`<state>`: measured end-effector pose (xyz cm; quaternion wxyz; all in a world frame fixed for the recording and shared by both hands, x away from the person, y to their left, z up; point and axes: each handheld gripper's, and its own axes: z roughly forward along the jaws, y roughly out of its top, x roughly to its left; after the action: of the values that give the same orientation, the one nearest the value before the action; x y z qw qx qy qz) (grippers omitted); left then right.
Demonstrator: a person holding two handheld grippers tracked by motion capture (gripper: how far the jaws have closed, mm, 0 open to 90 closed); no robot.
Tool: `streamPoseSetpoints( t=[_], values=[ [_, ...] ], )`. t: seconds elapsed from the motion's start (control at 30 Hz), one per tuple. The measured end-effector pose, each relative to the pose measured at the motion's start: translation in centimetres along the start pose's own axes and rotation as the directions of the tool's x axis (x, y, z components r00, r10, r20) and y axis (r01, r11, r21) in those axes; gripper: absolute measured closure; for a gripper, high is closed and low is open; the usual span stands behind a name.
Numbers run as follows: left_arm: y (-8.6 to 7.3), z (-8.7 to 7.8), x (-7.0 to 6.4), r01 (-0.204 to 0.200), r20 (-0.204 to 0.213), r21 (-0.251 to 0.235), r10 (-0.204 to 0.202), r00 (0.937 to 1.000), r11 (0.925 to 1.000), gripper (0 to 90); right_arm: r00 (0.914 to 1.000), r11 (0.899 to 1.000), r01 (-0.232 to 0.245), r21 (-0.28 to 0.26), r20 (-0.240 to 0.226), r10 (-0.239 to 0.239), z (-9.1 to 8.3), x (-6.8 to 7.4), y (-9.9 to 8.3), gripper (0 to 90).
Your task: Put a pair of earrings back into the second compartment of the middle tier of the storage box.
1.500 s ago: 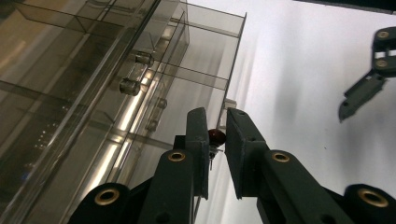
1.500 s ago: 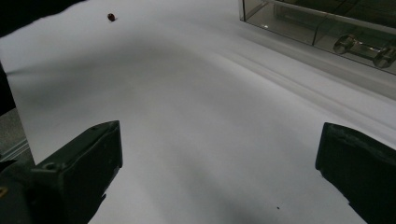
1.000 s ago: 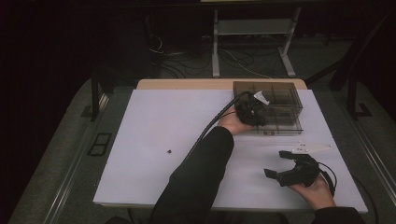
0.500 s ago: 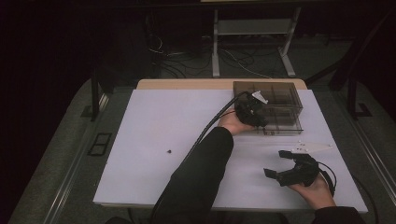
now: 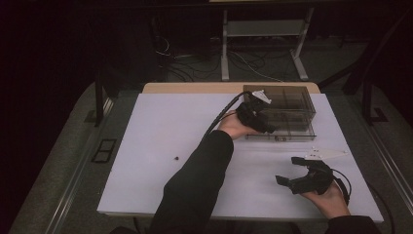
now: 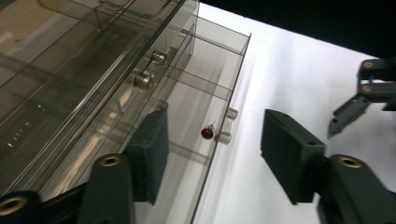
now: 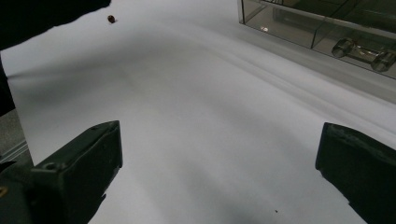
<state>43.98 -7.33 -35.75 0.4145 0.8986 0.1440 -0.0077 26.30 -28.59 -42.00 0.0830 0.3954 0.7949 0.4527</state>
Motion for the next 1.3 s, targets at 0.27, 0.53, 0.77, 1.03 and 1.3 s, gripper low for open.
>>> streamPoseSetpoints(
  t=[0.27,0.53,0.77,1.03,1.3],
  values=[
    [-1.4,-3.2,0.0,0.060,-0.021,-0.039,-0.061,0.9979,0.9974,17.6,1.0000,1.000,0.001,-0.002,0.000,-0.001,0.0,-0.1,0.0,0.1],
    [-3.3,-6.7,-0.2,0.083,-0.075,-0.063,-0.088,0.9933,0.9945,0.0,1.0000,1.000,0.001,-0.002,0.006,-0.001,0.0,-0.1,0.0,0.1],
    [-5.8,-9.6,-0.2,0.088,-0.113,-0.086,-0.098,0.9887,0.9923,0.0,0.9999,1.000,-0.007,-0.002,0.011,0.007,0.1,-0.1,0.0,0.1],
    [-9.0,-12.1,0.2,0.114,-0.147,-0.111,-0.130,0.9805,0.9872,0.0,0.9998,1.000,-0.009,-0.001,0.016,0.009,0.1,-0.1,0.0,0.1],
    [-12.2,-13.5,0.4,0.153,-0.159,-0.117,-0.171,0.9724,0.9812,0.0,0.9998,1.000,-0.007,0.002,0.017,0.006,0.1,-0.2,-0.1,0.1]
  ],
)
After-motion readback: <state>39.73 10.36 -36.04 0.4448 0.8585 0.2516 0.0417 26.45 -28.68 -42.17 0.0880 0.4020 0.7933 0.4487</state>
